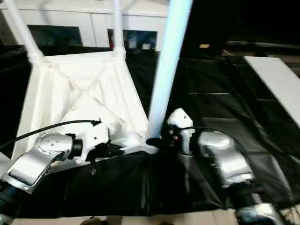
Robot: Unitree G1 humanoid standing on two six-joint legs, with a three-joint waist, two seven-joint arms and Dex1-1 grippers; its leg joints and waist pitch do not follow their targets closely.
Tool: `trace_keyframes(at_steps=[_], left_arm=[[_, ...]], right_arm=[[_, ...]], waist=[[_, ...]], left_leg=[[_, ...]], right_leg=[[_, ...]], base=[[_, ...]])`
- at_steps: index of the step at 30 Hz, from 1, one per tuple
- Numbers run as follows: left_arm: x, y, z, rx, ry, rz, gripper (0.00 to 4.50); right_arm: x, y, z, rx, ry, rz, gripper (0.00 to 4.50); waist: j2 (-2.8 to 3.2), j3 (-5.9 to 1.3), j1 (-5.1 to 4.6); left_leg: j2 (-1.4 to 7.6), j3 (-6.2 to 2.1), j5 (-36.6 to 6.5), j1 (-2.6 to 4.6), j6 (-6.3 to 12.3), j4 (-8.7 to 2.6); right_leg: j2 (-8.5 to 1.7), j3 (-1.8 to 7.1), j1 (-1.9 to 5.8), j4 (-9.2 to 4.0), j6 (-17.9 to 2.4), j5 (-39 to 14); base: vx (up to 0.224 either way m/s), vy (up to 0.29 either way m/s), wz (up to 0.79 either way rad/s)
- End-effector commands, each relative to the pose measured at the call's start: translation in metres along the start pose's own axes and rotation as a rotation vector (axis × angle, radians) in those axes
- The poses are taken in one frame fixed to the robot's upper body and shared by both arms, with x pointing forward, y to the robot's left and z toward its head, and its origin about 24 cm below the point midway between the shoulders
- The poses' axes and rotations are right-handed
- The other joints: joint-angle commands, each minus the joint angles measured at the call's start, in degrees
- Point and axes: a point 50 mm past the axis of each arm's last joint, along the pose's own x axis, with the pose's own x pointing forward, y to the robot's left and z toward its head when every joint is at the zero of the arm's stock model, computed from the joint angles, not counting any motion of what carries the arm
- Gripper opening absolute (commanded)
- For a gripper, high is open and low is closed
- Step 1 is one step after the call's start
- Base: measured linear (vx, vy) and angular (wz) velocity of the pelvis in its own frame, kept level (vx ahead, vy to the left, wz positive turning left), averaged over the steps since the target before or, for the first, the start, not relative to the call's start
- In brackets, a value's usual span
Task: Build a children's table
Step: Rotate leg to tighten
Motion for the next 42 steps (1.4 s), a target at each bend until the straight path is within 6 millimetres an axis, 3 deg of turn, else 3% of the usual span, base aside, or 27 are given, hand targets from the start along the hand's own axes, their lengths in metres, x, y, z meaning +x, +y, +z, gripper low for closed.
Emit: trace_keyframes(at_steps=[1,4,6,9,15,17,21,26,28,30,31,34,37,42], left_arm=[[0.005,0.006,0.011,-0.003,-0.035,0.078,0.0],[0.021,0.013,0.022,-0.048,-0.045,0.19,0.0],[0.028,0.016,0.028,-0.076,-0.046,0.24,0.0],[0.045,0.02,0.039,-0.083,-0.023,0.309,0.0],[0.054,0.02,0.043,-0.07,-0.002,0.311,0.0],[0.052,0.021,0.04,-0.066,0.006,0.312,0.0],[0.046,0.023,0.033,-0.053,0.02,0.314,0.0],[0.039,0.017,0.032,-0.015,-0.005,0.225,0.0],[0.037,0.015,0.031,-0.014,-0.005,0.202,0.0],[0.03,0.009,0.027,-0.012,-0.009,0.11,0.0],[0.027,0.006,0.025,0.0,-0.006,0.072,0.0],[0.017,-0.004,0.019,0.042,-0.005,-0.066,0.0],[0.009,-0.012,0.016,0.057,-0.008,-0.17,0.0],[-0.002,-0.015,0.013,0.06,0.008,-0.218,0.0]], right_arm=[[-0.004,-0.015,-0.019,0.069,0.1,-0.194,2.03],[0.011,-0.011,-0.02,0.143,0.101,-0.337,2.02],[0.019,-0.01,-0.02,0.173,0.103,-0.394,2.02],[0.041,-0.005,-0.016,0.273,0.097,-0.554,2.02],[0.07,0.014,0.003,0.279,0.031,-0.494,2.01],[0.073,0.02,0.013,0.221,-0.027,-0.413,2.57],[0.065,0.017,0.019,0.14,-0.067,-0.37,2.79],[0.041,0.003,0.021,0.065,-0.06,-0.348,3.19],[0.036,0.002,0.02,0.06,-0.055,-0.322,3.35],[0.013,0.0,0.017,-0.022,-0.03,-0.184,3.35],[0.003,0.0,0.014,-0.06,-0.011,-0.116,3.35],[-0.021,-0.001,0.01,-0.132,0.02,0.018,3.35],[-0.034,-0.003,0.01,-0.128,0.03,0.097,3.7],[-0.047,-0.007,0.006,-0.172,0.087,0.173,4.12]], waist=[[0.38,-3.82,-0.1],[0.39,-3.73,-0.38],[0.36,-3.92,-0.37],[0.96,-4.2,-0.46],[0.93,-4.42,-0.58],[0.89,-4.39,-0.52],[0.78,-4.32,-0.72],[0.69,-4.28,-0.59],[0.8,-4.39,-0.48],[0.92,-4.44,-0.21],[0.9,-4.61,0.16],[1.07,-4.52,0.65],[1.03,-4.24,0.62],[1.06,-3.9,1.06]], left_leg=[[2.92,-1.76,-13.0,1.28,-1.72,-4.29],[2.79,-1.77,-14.4,1.21,-2.33,-4.35],[2.82,-1.85,-13.9,1.13,-2.36,-4.29],[2.67,-1.9,-13.2,1.07,-2.58,-4.26],[2.62,-1.78,-11.4,0.63,-1.91,-4.18],[2.67,-1.74,-10.9,0.53,-1.37,-4.18],[2.7,-1.87,-10.6,0.23,-0.35,-4.31],[2.76,-1.78,-10.2,0.39,0.04,-4.23],[2.89,-1.65,-9.2,0.54,0.54,-4.12],[2.91,-1.68,-8.3,0.43,0.85,-4.06],[3.15,-1.7,-6.9,0.41,1.6,-3.91],[3.19,-1.55,-7.3,0.47,3.13,-3.84],[3.24,-1.51,-9.1,0.58,3.01,-4.02],[3.45,-1.43,-12.6,1.2,1.41,-4.3]], right_leg=[[-4.63,2.61,1.78,-4.95,-12.3,-13.2],[-4.63,2.76,1.4,-5.56,-10.3,-17.1],[-4.75,2.76,1.4,-5.58,-9.8,-16.9],[-4.5,2.67,1.27,-5.44,-9.6,-14.3],[-4.51,2.65,1.64,-4.88,-10.6,-7.5],[-4.56,2.66,1.81,-4.82,-10.8,-6.4],[-4.59,2.58,2.17,-4.78,-11.3,-6.1],[-4.49,2.65,2.08,-4.94,-11.3,-6.7],[-4.42,2.7,1.94,-4.71,-11.9,-4.4],[-4.35,2.67,2.2,-4.56,-12.2,-2.8],[-4.49,2.71,2.39,-4.12,-12.3,0.5],[-4.43,2.69,2.26,-4.13,-13.3,2.3],[-4.45,2.63,2.02,-4.42,-14.2,-0.9],[-4.39,2.64,1.53,-4.97,-13.9,-6.7]], base=[[-0.059,0.002,-0.01],[-0.02,0.001,0.0],[0.0,0.0,0.0],[0.0,0.0,0.0],[0.0,0.0,0.0],[0.0,0.0,0.0],[0.0,0.0,0.0],[0.0,0.0,0.0],[0.0,0.0,0.0],[0.0,0.0,0.0],[0.0,0.0,0.0],[0.0,0.0,0.0],[0.0,0.0,0.0],[0.0,0.0,0.0]])
